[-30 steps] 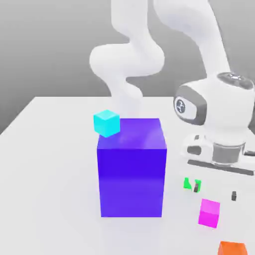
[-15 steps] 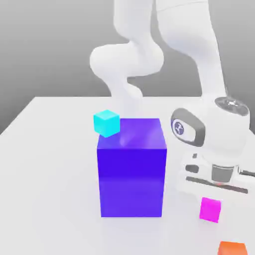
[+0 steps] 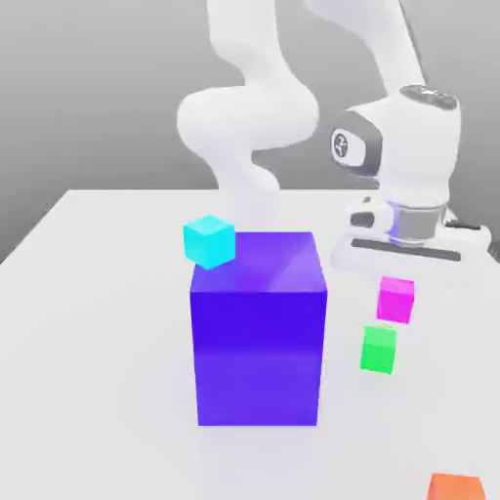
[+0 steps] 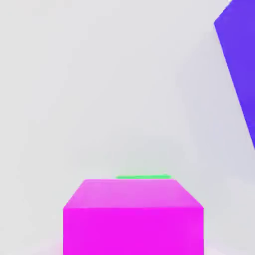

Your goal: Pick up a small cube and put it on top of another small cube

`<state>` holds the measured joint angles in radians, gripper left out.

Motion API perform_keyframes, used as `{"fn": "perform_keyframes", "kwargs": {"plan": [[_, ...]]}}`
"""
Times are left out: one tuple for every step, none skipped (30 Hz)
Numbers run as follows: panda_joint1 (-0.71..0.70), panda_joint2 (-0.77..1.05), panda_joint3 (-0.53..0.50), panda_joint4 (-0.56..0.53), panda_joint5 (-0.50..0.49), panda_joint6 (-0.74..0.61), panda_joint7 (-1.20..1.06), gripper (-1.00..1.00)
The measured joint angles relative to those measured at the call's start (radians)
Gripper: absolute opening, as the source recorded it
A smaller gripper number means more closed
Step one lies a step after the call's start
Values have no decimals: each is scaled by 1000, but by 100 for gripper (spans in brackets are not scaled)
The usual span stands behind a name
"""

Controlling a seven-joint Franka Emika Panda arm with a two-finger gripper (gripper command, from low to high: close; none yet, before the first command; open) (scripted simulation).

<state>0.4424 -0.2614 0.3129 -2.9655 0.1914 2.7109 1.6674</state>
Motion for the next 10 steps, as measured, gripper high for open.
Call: {"fn": "perform_keyframes", "kwargs": {"plan": [[-4,23,5,-4,-5,27,6,-100],[-9,53,10,-6,-16,59,14,-100],[-16,87,13,-6,-31,92,25,-100],[-26,122,18,-5,-51,127,38,-100],[-38,159,22,-4,-78,162,56,-100],[-51,196,25,-3,-111,197,79,-100],[-58,234,8,-2,-159,231,111,-100],[-62,257,2,-1,-193,253,135,100],[-68,257,2,-1,-193,253,135,100],[-71,257,2,-1,-193,253,135,100]]}}
